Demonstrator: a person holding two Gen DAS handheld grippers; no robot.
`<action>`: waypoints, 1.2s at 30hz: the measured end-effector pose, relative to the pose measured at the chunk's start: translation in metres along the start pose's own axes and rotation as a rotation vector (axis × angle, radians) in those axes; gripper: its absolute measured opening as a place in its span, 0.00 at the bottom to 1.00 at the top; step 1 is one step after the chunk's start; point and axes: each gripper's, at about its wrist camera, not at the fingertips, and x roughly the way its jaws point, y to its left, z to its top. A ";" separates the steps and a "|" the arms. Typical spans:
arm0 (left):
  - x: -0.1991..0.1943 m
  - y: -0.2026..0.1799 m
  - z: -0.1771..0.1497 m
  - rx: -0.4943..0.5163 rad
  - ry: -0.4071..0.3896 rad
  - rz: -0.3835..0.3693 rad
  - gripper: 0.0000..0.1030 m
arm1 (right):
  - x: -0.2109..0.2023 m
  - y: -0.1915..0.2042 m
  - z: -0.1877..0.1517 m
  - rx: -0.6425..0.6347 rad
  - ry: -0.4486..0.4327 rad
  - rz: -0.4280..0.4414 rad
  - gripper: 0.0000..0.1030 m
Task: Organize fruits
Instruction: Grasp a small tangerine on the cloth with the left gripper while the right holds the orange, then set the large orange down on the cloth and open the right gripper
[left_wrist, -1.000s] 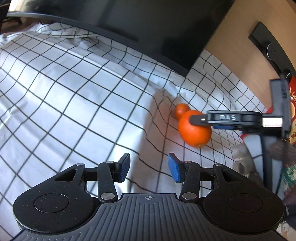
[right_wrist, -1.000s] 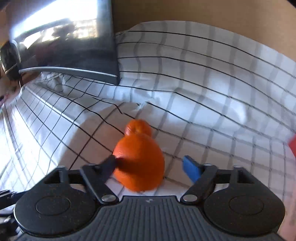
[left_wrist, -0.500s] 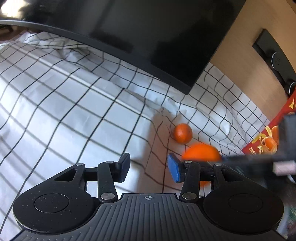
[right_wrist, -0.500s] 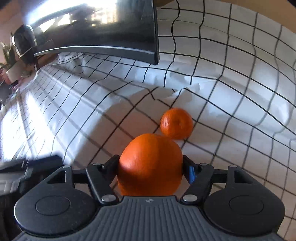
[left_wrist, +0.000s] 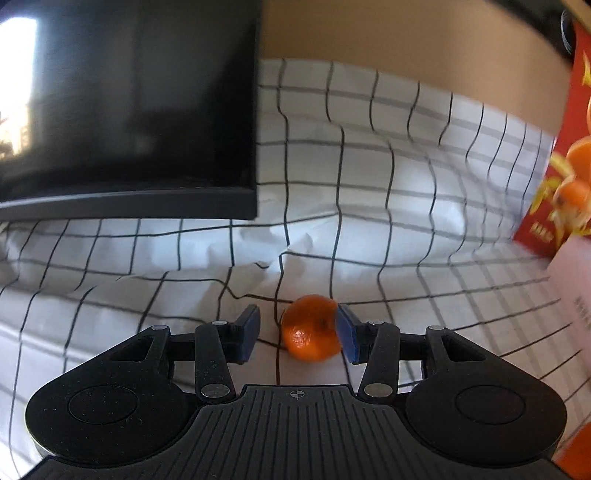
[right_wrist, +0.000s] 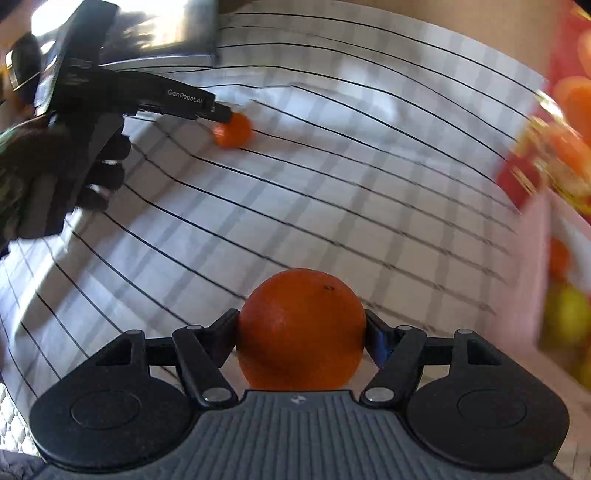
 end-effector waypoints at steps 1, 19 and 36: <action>0.002 -0.001 0.000 0.016 -0.005 -0.008 0.54 | -0.004 -0.006 -0.006 0.017 -0.004 -0.013 0.68; 0.020 -0.028 -0.008 0.154 0.098 -0.039 0.45 | -0.024 -0.049 -0.052 0.217 -0.080 -0.092 0.70; -0.078 -0.117 -0.089 0.018 0.193 -0.356 0.43 | -0.012 -0.070 -0.074 0.325 -0.047 -0.103 0.78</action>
